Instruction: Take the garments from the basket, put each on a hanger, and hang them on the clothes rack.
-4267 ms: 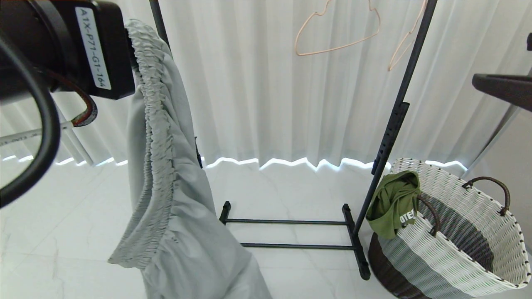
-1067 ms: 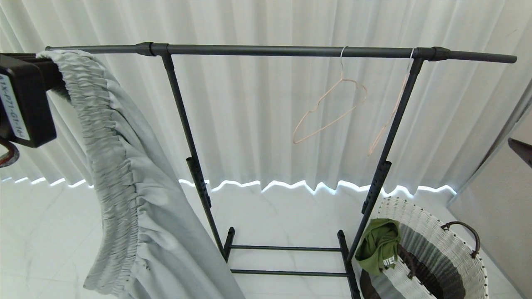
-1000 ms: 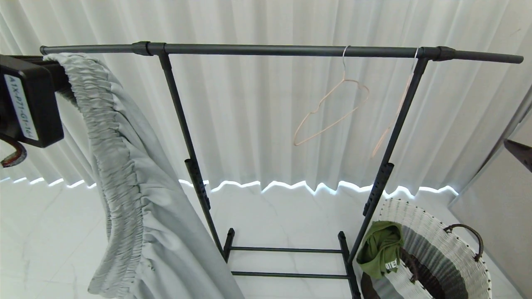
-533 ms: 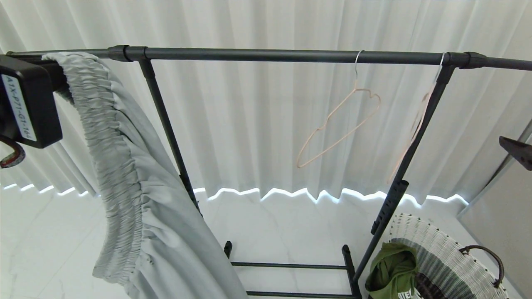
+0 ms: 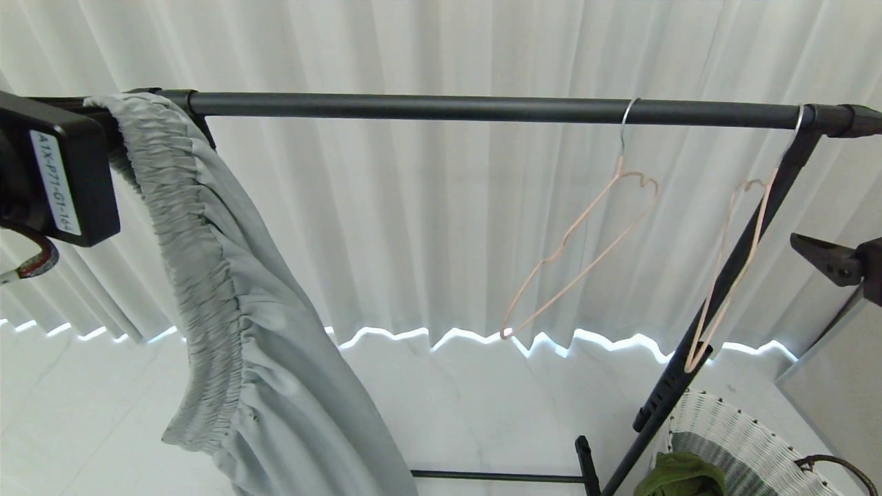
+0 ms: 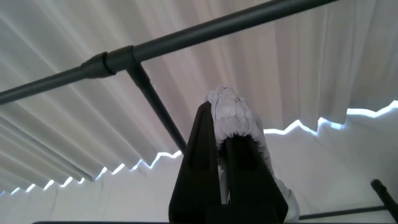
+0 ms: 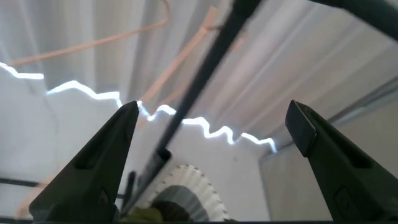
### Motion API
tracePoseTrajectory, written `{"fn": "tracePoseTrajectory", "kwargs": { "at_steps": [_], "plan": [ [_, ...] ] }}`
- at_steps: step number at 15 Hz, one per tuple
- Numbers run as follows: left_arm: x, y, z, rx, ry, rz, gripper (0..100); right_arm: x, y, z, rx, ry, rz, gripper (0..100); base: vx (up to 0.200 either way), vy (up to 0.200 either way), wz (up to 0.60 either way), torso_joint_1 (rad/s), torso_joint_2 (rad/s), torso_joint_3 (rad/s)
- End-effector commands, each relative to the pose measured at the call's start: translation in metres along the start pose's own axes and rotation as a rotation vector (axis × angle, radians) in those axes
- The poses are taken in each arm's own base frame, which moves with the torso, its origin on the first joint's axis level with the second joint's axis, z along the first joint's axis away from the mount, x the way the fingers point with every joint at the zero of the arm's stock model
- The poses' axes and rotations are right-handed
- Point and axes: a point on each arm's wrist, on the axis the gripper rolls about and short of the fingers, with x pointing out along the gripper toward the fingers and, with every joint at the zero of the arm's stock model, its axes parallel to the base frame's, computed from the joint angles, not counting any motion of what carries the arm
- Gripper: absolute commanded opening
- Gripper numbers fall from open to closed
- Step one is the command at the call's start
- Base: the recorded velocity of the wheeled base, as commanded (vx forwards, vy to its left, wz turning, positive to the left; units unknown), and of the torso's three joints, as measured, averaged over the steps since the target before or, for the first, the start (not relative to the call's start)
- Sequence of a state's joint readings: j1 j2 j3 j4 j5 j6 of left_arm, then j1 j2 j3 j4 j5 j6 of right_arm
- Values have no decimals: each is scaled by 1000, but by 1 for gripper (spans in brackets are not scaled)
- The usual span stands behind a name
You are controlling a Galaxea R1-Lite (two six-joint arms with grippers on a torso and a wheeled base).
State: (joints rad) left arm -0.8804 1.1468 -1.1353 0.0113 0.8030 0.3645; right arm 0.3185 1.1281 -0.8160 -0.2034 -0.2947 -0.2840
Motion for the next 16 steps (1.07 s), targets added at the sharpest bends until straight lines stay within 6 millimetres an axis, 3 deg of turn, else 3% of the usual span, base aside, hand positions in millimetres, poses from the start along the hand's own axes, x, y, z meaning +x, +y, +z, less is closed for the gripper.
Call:
{"fn": "tracePoseTrajectory", "kwargs": {
  "at_steps": [1,7,16],
  "plan": [
    [1,0,0,2,2,2,0,13,11,-4,7,37,38,100,0,0,0,0,0,0],
    [0,0,0,-1,1,2,0,47,36,-22,175,173,82,100,0,0,0,0,0,0],
    [2,-3,-1,7,7,-2,0,40,30,-34,271,285,54,100,0,0,0,0,0,0]
  ]
}}
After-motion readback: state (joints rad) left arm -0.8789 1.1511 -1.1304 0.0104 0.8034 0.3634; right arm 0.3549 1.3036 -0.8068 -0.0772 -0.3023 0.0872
